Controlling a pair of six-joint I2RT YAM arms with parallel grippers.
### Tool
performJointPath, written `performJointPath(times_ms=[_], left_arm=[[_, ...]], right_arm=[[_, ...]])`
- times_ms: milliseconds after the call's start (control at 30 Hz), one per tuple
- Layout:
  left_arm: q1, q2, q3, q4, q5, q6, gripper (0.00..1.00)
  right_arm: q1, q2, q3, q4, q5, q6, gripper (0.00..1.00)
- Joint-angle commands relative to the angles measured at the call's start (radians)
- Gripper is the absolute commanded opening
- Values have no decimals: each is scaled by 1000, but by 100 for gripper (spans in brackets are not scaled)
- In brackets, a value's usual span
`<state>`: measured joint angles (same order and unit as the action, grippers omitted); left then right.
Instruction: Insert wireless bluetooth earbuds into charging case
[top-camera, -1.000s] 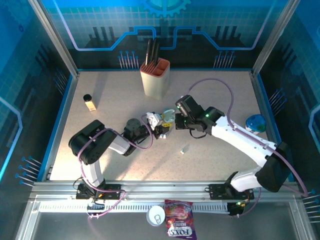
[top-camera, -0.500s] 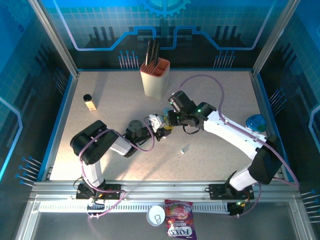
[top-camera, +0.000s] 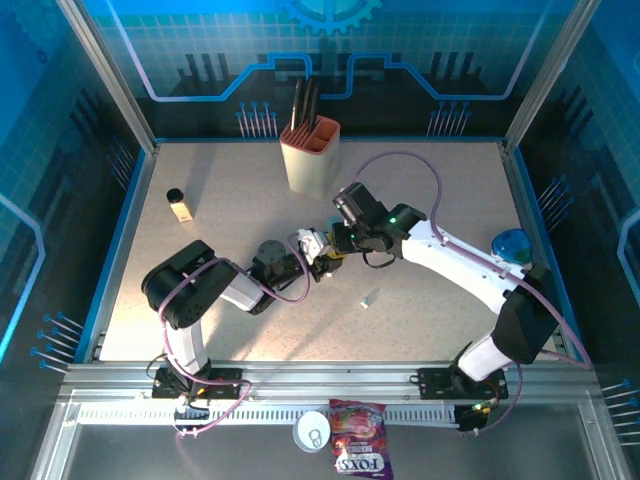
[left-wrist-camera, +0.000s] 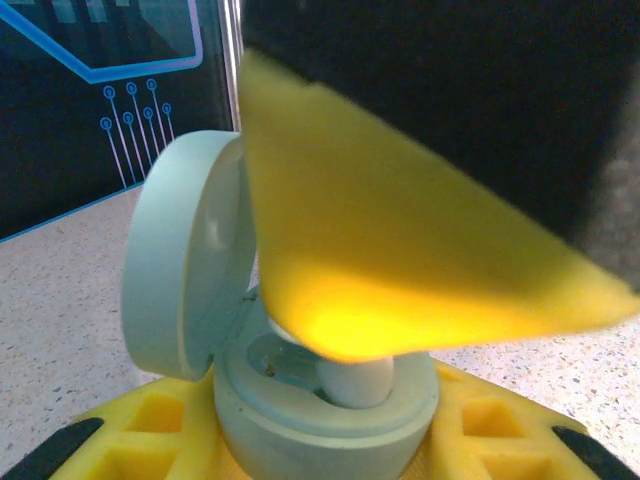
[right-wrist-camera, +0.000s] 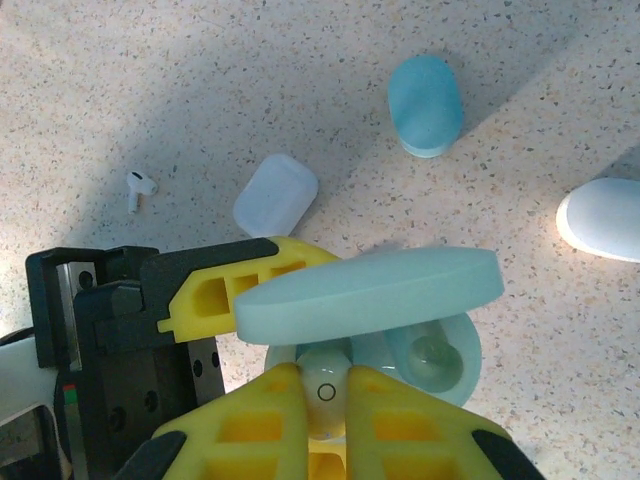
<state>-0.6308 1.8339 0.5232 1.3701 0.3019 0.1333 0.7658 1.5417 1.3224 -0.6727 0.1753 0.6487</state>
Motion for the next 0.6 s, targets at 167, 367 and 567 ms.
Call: performJointPath(times_ms=[167,367,567], left_arm=[[-6,10,29,31,-15,-6,29],[-3,8,20,32,-20,-10,30],[25,-8,-4,32,-19,-29,30]], right_arm=[[13,8,-1,18,-10,7,29],[-7,-90,-69,58,27,-20,44],[-40,-284,-257,163,12,-35,56]])
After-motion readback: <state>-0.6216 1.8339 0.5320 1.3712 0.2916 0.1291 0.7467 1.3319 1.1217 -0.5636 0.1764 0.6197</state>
